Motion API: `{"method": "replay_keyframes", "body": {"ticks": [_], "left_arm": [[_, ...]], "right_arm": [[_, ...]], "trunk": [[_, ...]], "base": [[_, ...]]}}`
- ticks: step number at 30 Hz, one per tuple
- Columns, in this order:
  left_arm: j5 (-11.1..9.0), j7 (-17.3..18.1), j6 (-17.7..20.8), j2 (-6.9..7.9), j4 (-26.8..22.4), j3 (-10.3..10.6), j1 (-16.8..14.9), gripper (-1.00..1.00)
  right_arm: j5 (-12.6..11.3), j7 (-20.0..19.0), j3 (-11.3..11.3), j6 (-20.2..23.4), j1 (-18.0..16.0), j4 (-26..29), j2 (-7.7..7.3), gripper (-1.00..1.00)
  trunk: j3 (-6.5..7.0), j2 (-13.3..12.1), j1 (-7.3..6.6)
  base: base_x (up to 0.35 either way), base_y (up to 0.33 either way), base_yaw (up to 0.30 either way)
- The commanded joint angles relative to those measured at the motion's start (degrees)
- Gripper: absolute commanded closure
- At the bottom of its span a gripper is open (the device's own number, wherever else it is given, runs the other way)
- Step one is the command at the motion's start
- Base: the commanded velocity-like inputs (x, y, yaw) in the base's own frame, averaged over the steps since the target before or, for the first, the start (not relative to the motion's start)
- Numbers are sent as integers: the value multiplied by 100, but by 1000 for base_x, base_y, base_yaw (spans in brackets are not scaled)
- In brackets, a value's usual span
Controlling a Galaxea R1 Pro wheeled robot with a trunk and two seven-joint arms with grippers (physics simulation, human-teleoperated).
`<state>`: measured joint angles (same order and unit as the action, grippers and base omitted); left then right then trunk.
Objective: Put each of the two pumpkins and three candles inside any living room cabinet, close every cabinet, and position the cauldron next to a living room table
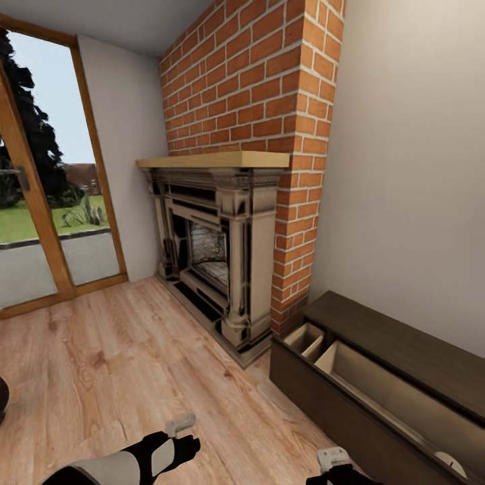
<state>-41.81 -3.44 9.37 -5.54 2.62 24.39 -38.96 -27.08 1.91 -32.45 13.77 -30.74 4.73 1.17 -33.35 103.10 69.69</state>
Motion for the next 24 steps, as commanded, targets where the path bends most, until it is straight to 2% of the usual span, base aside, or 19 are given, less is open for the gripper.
{"method": "replay_keyframes", "body": {"ticks": [1,14,24], "left_arm": [[-56,-12,13,1,6,46,-7,-100],[-64,-24,13,10,2,39,-7,-100],[-64,-25,11,9,-3,39,-7,-100]], "right_arm": [[-52,20,-48,29,-2,11,-2,-100],[-55,20,-56,29,-2,11,-19,-100],[-52,20,-60,40,-2,11,-23,-100]], "trunk": [[-4,3,2],[-3,3,2],[-36,3,2]], "base": [[229,43,123],[320,12,26],[336,1,229]]}}
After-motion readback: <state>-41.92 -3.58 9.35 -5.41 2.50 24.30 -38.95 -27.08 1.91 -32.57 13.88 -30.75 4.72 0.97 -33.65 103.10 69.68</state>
